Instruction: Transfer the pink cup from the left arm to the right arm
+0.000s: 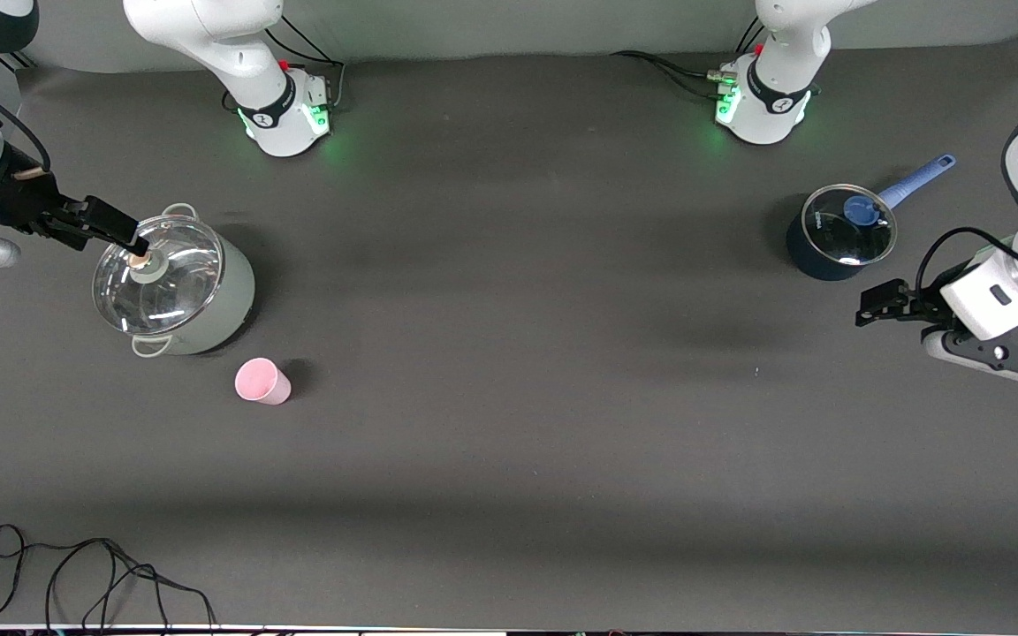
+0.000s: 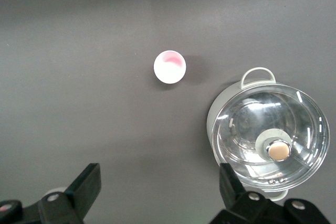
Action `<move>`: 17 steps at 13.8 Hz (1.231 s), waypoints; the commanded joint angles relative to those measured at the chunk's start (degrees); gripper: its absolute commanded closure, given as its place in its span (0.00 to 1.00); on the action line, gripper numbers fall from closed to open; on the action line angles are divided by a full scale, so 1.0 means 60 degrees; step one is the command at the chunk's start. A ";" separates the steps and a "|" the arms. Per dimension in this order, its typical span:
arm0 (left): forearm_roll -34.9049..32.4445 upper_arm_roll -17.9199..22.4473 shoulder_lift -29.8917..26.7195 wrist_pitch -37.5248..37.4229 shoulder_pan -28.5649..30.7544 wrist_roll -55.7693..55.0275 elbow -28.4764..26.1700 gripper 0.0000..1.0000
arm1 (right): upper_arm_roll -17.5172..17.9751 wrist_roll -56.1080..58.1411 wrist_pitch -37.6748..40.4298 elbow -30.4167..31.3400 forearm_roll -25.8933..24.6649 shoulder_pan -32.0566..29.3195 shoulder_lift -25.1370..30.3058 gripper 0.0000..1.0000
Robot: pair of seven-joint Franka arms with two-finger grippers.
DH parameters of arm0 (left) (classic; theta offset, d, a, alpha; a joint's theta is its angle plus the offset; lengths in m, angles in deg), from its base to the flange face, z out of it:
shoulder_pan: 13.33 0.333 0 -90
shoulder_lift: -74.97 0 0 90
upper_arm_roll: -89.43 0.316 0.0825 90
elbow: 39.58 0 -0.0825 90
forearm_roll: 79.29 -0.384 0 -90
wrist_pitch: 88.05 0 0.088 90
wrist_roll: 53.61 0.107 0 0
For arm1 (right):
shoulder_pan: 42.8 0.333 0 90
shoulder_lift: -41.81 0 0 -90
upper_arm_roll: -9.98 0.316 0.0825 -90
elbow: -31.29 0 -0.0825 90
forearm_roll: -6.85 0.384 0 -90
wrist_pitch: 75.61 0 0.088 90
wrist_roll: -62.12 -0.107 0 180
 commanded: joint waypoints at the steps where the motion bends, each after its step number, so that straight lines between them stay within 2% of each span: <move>1: -0.0277 0.0027 -0.0764 -0.0632 -0.0057 -0.0745 -0.0041 0.00 | -0.0016 0.0094 0.0133 -0.0284 -0.0181 0.0024 -0.0124 0.00; 6: -0.0277 -0.0104 -0.1571 -0.1191 -0.0086 -0.2663 -0.0070 0.00 | 0.0027 0.0094 0.0148 -0.0284 -0.0181 -0.0005 -0.0124 0.00; 7: -0.0277 -0.0148 -0.1587 -0.1192 -0.0086 -0.2942 -0.0056 0.00 | 0.0129 0.0094 0.0162 -0.0328 -0.0181 -0.0208 -0.0211 0.00; 9: -0.0262 -0.0179 -0.1601 -0.1235 -0.0289 -0.3295 -0.0012 0.00 | 0.0742 0.0239 0.0293 -0.0634 -0.0181 -0.0895 -0.0401 0.00; 10: -0.0262 0.0097 -0.1543 -0.1381 -0.0755 -0.3282 0.0119 0.00 | 0.1108 0.0676 0.0599 -0.0912 -0.0181 -0.1334 -0.0548 0.00; 11: -0.0277 0.0825 -0.1441 -0.1571 -0.1398 -0.3224 0.0309 0.00 | 0.1358 0.0999 0.0689 -0.1146 -0.0181 -0.1672 -0.0680 0.00; 13: -0.0277 0.2145 -0.1163 -0.1675 -0.2673 -0.3091 0.0661 0.00 | 0.1390 0.1032 0.0690 -0.1396 -0.0181 -0.1676 -0.0841 0.00; 17: -0.0277 0.3788 -0.0723 -0.1690 -0.4316 -0.2858 0.1203 0.00 | 0.1419 0.0988 0.0705 -0.1823 -0.0195 -0.1661 -0.1077 0.00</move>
